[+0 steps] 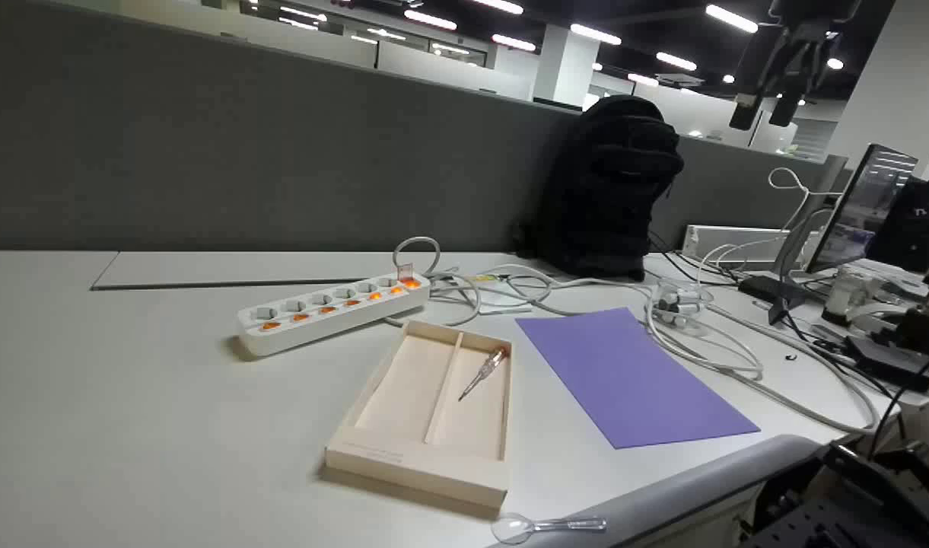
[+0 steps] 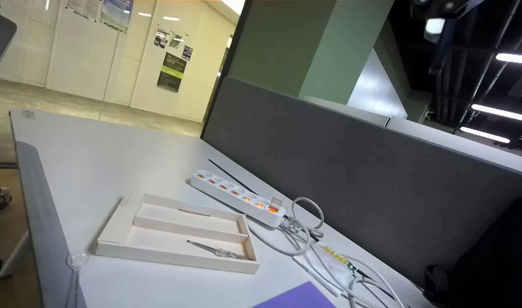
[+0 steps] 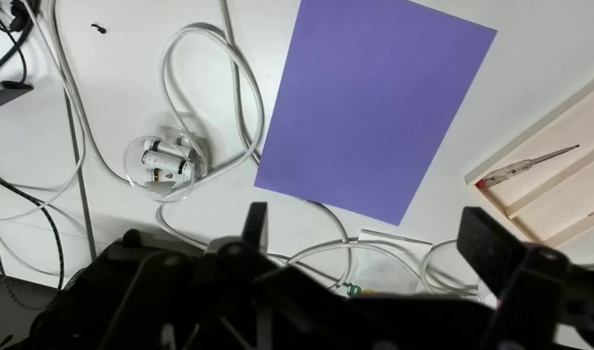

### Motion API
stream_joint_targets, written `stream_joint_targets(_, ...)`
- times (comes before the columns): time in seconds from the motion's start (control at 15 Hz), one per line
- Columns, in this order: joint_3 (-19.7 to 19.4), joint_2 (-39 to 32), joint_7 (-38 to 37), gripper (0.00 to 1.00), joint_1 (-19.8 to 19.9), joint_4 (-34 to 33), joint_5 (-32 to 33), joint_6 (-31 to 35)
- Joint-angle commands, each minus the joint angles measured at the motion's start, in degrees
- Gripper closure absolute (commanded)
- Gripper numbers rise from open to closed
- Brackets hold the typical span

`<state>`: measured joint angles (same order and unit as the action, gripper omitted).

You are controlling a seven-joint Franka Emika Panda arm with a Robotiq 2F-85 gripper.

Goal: Remove the pen from the tray and put it on the mat

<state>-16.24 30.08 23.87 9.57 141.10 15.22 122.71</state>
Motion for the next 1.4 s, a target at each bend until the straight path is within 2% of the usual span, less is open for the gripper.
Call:
stream_joint_targets(0.0,0.3,0.0,0.1,0.00,0.3,-0.1,-0.2,-0.1)
stream_joint_targets(0.6,0.3,0.0,0.1,0.00,0.3,-0.1,-0.2,-0.1)
stream_joint_targets(0.67,0.7,-0.8,-0.8,0.00,0.4,0.1,0.4,1.4)
stream_joint_targets(0.93,2.3,-6.8,-4.2,0.00,-0.8,1.2,-0.5,10.3)
stream_joint_targets(1.13,5.3,-13.9,-9.6,0.00,-0.8,1.3,-0.2,17.2)
stream_joint_targets(1.33,8.5,-22.3,-13.9,0.00,-1.5,0.5,0.5,20.7)
